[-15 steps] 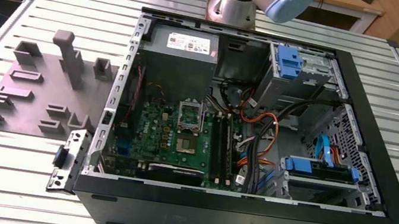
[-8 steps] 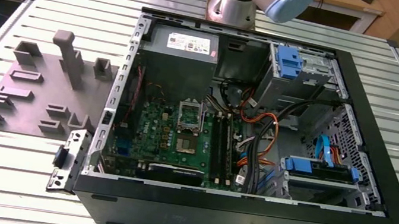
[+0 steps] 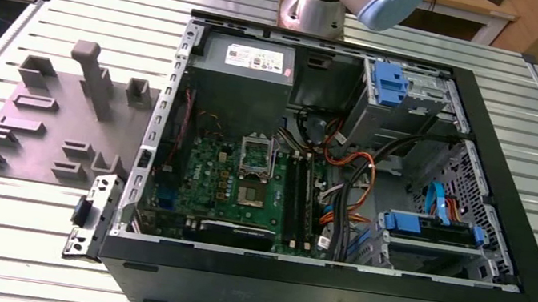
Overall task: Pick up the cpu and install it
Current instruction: 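Pick up the cpu and move it towards the insertion slot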
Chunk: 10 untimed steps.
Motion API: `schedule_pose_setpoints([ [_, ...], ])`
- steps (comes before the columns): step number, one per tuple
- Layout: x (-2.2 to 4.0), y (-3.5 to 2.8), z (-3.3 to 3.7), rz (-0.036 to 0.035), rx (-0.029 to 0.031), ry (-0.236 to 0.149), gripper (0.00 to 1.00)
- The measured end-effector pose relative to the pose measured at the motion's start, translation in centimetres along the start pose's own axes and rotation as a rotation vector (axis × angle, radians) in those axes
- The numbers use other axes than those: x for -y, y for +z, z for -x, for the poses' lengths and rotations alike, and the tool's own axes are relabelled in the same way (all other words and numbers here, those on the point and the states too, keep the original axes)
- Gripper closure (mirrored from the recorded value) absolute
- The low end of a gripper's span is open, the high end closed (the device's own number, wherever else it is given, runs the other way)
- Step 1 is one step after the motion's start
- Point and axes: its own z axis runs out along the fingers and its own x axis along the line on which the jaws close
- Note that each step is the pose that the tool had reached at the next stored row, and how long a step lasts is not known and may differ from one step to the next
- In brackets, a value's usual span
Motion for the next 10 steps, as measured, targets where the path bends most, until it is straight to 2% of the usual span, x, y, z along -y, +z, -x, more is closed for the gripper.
schedule_pose_setpoints([
  [10, 0.01, 0.00, 0.31, 0.0000, 0.0000, 0.000, 0.53],
])
